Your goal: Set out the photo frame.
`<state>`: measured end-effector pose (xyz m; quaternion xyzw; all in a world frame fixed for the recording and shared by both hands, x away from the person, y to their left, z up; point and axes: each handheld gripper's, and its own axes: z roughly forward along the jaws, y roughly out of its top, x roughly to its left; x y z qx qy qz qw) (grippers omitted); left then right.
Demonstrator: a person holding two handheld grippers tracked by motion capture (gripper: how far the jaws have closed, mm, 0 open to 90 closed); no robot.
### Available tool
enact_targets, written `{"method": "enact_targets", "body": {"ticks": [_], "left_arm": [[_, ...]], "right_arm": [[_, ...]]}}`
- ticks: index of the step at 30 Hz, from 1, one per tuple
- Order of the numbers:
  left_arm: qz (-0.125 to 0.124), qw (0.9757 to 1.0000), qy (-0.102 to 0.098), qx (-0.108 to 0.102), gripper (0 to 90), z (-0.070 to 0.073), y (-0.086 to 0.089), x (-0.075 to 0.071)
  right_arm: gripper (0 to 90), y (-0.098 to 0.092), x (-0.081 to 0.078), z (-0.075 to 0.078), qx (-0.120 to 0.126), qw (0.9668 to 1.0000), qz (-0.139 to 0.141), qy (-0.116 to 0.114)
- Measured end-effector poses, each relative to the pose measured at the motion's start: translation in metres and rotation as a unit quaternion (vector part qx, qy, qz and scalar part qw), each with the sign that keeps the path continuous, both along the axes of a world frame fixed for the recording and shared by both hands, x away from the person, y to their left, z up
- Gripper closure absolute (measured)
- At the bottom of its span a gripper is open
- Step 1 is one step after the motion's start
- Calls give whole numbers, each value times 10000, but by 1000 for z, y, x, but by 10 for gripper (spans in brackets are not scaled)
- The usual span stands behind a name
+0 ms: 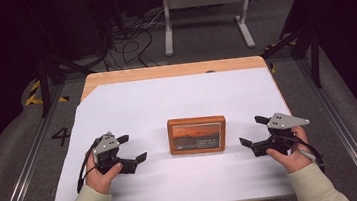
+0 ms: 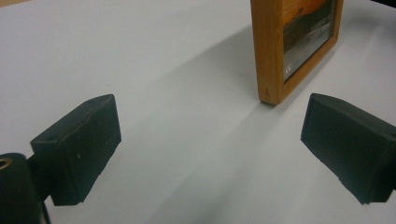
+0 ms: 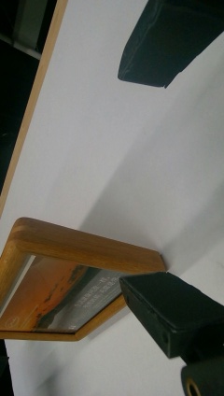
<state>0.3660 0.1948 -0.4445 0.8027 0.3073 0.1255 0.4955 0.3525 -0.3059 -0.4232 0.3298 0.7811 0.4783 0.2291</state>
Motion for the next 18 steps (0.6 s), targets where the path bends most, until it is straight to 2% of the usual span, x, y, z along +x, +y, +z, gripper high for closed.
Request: {"method": "enact_targets", "body": {"ticks": [1,3,5,7,12,18], "left_arm": [[-16,10000,0,-3,50,0,0,0],[3,9999,94,-140,50,-1,1,-1],[-14,9997,105,-215,49,-2,2,-3],[-12,9997,127,-227,48,-2,2,-4],[-4,9998,71,-174,48,-5,3,-4],[45,9999,48,-100,46,-7,2,-4]], "right_arm": [[40,0,-1,-2,40,10000,-7,-50],[40,0,-2,-8,77,9999,-47,-88],[40,0,-3,-15,45,9998,-164,-125],[40,0,-3,-21,47,9998,-206,-58],[40,2,0,-28,-78,9996,-259,24],[40,3,0,-29,-61,9996,-281,59]]}}
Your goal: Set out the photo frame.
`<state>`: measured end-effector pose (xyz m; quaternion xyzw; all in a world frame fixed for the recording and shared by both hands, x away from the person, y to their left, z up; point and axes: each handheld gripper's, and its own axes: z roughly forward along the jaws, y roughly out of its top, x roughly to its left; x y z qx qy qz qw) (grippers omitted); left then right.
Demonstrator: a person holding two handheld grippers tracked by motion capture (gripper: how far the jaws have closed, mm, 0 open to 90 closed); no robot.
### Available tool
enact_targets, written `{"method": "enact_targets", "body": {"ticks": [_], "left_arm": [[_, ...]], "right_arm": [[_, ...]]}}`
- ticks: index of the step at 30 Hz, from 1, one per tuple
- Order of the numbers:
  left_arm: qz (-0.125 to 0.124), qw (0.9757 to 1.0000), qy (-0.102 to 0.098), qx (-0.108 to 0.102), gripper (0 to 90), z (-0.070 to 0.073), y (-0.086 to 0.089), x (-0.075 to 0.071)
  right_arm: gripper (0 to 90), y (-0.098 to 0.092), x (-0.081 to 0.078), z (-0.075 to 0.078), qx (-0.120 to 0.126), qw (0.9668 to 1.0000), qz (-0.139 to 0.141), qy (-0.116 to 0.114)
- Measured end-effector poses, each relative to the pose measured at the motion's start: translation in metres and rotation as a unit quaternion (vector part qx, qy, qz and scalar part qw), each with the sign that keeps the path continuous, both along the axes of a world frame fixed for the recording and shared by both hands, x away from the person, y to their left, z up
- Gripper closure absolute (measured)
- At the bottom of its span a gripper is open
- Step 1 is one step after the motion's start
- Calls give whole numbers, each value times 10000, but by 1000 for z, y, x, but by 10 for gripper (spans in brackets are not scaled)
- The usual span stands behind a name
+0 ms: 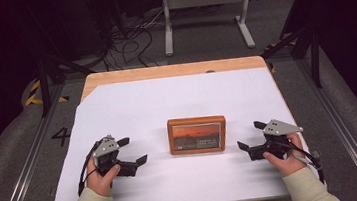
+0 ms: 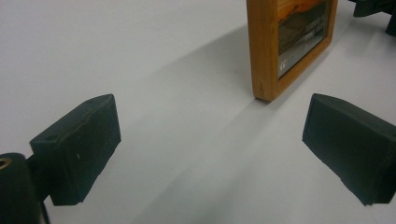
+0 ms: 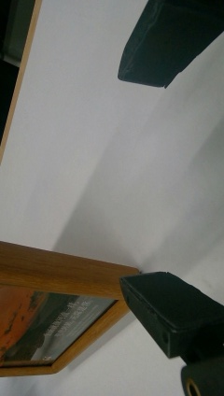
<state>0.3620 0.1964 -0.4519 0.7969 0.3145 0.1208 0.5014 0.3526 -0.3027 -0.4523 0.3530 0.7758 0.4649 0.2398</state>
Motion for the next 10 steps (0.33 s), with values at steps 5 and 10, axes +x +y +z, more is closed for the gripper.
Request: {"method": "enact_targets", "body": {"ticks": [5,10], "left_arm": [[70,10000,37,21,45,-1,0,0],[80,10000,10,28,41,-1,1,0]], "right_arm": [[40,0,1,0,-11,10000,9,-49],[39,0,0,1,-48,10000,23,-76]]}}
